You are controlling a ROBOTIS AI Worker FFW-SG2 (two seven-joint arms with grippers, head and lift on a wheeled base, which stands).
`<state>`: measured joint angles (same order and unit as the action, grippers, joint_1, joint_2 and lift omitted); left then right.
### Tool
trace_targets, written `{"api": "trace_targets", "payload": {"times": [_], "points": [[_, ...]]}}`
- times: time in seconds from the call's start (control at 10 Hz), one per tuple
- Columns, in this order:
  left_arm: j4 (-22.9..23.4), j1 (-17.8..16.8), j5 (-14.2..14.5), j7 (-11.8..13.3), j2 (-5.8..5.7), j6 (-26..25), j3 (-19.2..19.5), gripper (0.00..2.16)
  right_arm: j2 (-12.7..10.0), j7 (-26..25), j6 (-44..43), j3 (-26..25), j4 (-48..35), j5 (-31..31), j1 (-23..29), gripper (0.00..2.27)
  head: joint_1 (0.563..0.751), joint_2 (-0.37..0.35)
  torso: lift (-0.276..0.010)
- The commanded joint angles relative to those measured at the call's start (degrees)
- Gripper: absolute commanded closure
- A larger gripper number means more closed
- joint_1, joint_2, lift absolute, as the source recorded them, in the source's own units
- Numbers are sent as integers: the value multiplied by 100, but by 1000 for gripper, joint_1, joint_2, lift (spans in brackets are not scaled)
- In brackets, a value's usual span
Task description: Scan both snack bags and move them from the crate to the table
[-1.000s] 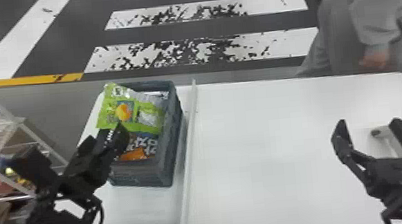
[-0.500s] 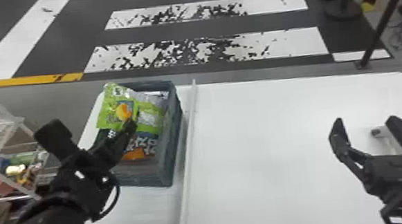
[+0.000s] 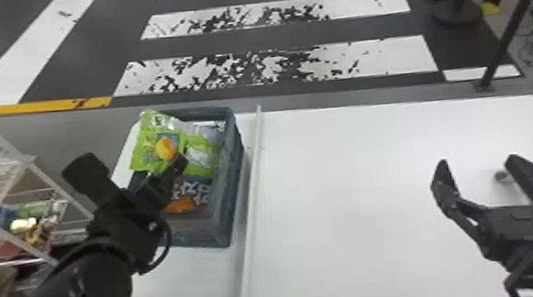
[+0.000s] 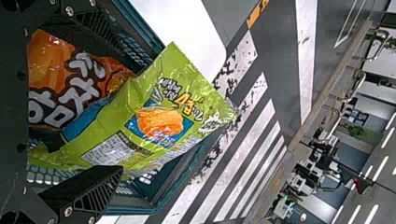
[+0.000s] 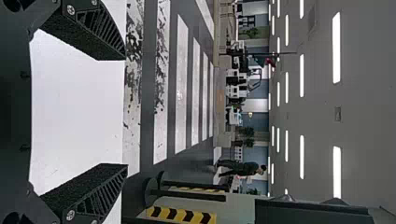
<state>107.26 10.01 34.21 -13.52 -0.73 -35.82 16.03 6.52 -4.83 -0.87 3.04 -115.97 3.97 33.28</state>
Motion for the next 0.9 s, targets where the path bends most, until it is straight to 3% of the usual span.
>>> {"api": "trace_targets", "payload": {"times": [0.0,0.3,0.6,0.8], "points": [[-284,-246,25,-55,11,17,58,140,34,0,48,12,-75,-2,47,113,695,132,-35],[-785,-650,51,-195,29,88,76,140,78,0,101,-5,-224,-2,161,113,695,145,-35],[-1365,-1054,-2,-213,37,158,58,140,122,61,118,-14,-285,7,214,117,695,141,-35],[-1585,-1142,-89,-151,37,175,58,188,139,61,136,-23,-294,7,232,120,695,139,-35]]}}
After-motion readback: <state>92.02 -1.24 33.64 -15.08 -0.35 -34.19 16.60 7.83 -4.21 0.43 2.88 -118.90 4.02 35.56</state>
